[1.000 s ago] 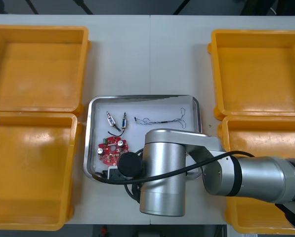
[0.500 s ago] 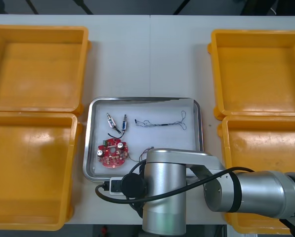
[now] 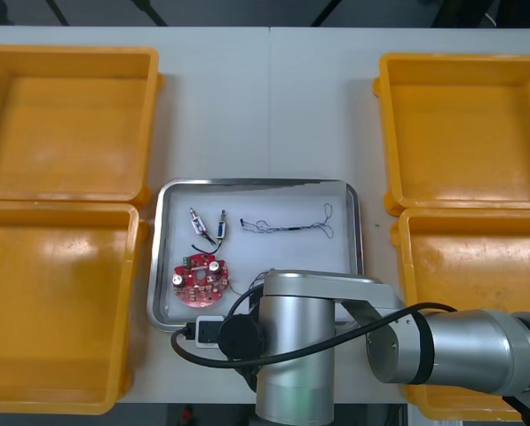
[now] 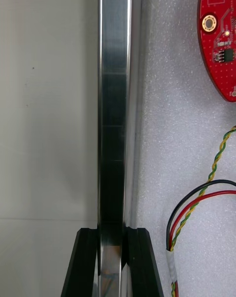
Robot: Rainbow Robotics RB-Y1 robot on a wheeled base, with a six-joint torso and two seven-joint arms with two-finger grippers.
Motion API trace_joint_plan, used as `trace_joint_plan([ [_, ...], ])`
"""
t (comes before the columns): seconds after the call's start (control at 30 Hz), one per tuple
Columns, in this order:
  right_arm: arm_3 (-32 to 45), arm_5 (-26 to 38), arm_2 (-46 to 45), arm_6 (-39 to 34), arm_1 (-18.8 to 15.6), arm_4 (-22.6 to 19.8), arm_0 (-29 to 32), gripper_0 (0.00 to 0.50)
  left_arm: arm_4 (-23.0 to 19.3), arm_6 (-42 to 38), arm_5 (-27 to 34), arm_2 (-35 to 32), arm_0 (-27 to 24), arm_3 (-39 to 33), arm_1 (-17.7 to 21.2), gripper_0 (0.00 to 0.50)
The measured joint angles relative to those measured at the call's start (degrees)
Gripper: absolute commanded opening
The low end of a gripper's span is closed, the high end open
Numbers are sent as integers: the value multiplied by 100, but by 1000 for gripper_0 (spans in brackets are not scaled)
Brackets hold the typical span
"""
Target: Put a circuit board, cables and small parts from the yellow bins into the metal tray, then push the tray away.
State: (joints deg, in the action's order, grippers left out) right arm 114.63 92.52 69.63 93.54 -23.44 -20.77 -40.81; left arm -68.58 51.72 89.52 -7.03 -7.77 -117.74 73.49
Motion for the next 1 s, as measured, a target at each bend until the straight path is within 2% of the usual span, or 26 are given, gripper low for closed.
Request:
trace_joint_plan([
  [0.27, 0, 0, 0, -2, -9, 365, -5, 0, 0, 0, 0, 0, 0, 0, 0, 500],
  [0.63, -5, 0, -3, -34, -214, 360, -442, 0, 0, 0, 0, 0, 0, -2, 0, 500],
  [0.8, -89, 0, -10, -35, -357, 109, -788, 0, 0, 0, 0, 0, 0, -2, 0, 500],
  [0.9, -333, -10, -22, -35, -377, -140, -1037, 0, 0, 0, 0, 0, 0, -3, 0, 500],
  [1.0, -586, -60, -26, -35, -377, -206, -1252, 0, 0, 0, 0, 0, 0, -3, 0, 500],
])
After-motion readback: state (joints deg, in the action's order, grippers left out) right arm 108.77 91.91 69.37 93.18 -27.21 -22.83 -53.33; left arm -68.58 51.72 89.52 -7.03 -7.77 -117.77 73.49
